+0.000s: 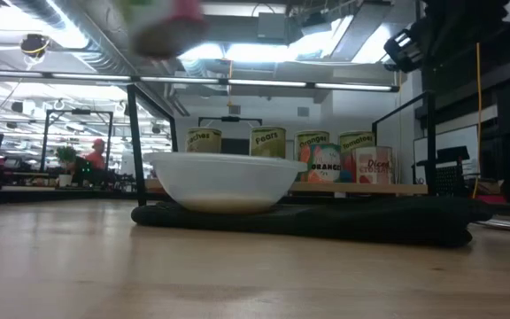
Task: Pick and place cans onto a shelf
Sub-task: Put the canned mix fruits on the shelf
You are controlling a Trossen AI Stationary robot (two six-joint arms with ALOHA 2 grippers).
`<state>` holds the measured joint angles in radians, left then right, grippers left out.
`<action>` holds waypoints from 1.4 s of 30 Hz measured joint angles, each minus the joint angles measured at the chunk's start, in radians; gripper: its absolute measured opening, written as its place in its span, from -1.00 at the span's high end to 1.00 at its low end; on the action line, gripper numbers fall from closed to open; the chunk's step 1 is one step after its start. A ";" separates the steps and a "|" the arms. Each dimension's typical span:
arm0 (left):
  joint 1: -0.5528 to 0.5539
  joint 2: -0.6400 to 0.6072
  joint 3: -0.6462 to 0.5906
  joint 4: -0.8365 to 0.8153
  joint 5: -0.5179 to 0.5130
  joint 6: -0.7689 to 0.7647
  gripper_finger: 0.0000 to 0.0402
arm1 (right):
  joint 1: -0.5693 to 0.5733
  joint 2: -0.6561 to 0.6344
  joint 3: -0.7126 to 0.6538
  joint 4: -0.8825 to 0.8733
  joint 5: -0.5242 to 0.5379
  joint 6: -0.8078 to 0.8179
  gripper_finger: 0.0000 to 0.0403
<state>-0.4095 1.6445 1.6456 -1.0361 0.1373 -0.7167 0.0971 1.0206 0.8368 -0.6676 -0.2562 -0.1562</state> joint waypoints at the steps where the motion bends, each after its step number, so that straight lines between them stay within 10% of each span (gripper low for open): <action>1: 0.027 0.000 0.018 -0.012 0.000 0.041 1.00 | 0.000 0.000 0.000 0.008 0.000 -0.002 0.78; 21: 0.515 -0.001 0.107 -0.233 0.010 0.571 1.00 | 0.000 0.000 0.000 0.075 0.001 -0.003 0.78; 42: 0.569 -0.001 -0.112 -0.197 0.014 0.616 1.00 | 0.000 0.001 0.000 0.072 0.002 -0.008 0.78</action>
<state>0.1596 1.6432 1.5335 -1.2330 0.1516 -0.1004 0.0969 1.0214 0.8368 -0.5951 -0.2546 -0.1640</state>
